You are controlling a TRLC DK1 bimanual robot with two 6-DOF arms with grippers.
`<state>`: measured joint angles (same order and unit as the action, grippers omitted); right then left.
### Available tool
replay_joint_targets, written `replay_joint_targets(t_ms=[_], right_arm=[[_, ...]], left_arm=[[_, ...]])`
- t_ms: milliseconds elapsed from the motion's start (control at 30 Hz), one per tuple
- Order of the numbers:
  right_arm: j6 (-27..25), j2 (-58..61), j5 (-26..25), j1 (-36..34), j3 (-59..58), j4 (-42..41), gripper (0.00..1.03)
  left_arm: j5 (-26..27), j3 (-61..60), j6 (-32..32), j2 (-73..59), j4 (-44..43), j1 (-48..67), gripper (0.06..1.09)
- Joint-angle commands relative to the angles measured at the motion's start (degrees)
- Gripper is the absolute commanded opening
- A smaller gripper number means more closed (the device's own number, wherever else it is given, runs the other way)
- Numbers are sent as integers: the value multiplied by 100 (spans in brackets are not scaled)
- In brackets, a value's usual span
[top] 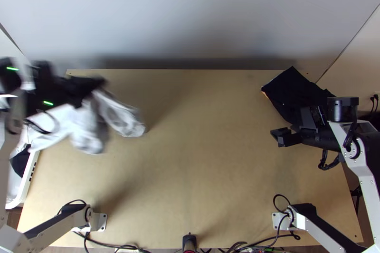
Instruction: Fold the t-shirt
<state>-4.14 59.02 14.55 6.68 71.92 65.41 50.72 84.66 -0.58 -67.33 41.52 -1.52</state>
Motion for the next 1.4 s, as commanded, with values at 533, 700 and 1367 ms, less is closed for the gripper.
replay_joint_targets(t_ms=[533, 700, 1367], right_arm=[[-227, 285, -66, 545, -460, -1083, 98], [-227, 276, -189, 554, -591, -1171, 98], [-843, -1060, -1938, 765, -1215, -1733, 98]], left_arm=[[-1249, -73, 647, -4201, -2473, 4872, 10], [-1468, 1615, 761, -5747, -2464, 5364, 10], [-2998, 4348, 1025, -7690, -2640, 5874, 103]])
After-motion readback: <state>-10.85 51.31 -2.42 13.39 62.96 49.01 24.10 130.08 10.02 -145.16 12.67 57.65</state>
